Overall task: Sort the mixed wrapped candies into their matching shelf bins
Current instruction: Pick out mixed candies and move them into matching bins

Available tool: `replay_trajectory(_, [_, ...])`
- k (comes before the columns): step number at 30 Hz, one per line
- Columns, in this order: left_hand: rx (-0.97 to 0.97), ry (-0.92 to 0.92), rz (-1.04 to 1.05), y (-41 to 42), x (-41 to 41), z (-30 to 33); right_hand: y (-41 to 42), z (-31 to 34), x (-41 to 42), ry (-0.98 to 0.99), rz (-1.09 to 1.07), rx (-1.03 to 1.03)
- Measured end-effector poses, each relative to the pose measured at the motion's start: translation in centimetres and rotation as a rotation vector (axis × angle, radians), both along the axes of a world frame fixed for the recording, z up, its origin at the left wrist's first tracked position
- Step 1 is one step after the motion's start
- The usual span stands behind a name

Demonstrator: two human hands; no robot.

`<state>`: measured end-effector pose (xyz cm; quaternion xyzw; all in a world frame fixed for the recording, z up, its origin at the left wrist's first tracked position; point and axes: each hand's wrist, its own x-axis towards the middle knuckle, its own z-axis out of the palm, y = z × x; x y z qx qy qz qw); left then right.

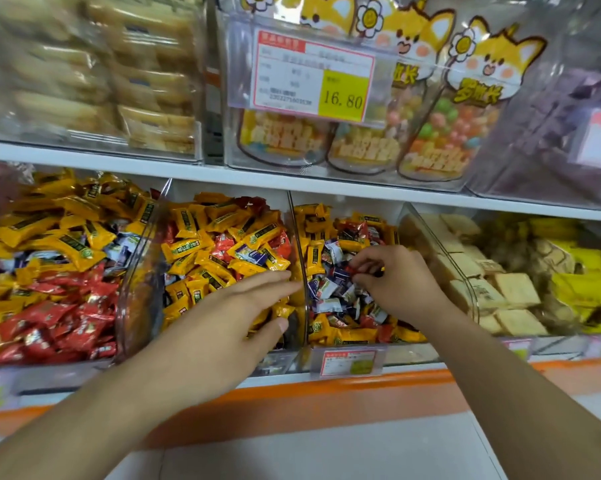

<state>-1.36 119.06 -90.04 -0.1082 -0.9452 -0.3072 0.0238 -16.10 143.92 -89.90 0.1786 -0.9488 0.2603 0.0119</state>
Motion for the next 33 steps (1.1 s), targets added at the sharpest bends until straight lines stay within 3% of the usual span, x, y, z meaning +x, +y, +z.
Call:
replay_trajectory(4, [0.040,0.039,0.040,-0.2,0.3,0.3,0.2,0.3,0.3,0.062,-0.038,-0.031])
replay_trajectory(8, [0.114,0.101,0.145,-0.5,0.6,0.8,-0.3,2.4,1.9,0.062,-0.051,-0.198])
replay_trajectory(16, [0.544,-0.052,0.200,-2.0,2.1,3.6,-7.7,5.5,9.1,-0.117,0.326,-0.379])
replay_trajectory(19, [0.589,-0.063,0.212,-3.8,3.0,4.6,-9.8,5.6,10.4,-0.202,0.367,-0.473])
replay_trajectory(22, [0.495,-0.009,0.332,-7.0,4.0,5.1,-11.2,5.4,10.8,-0.218,0.365,-0.469])
replay_trajectory(28, [-0.058,0.108,0.657,-13.4,5.9,5.0,-12.8,4.4,10.6,-0.158,0.318,-0.373])
replay_trajectory(33, [-0.161,0.127,0.571,-12.5,5.2,4.2,-12.2,3.8,9.5,-0.073,0.288,-0.354])
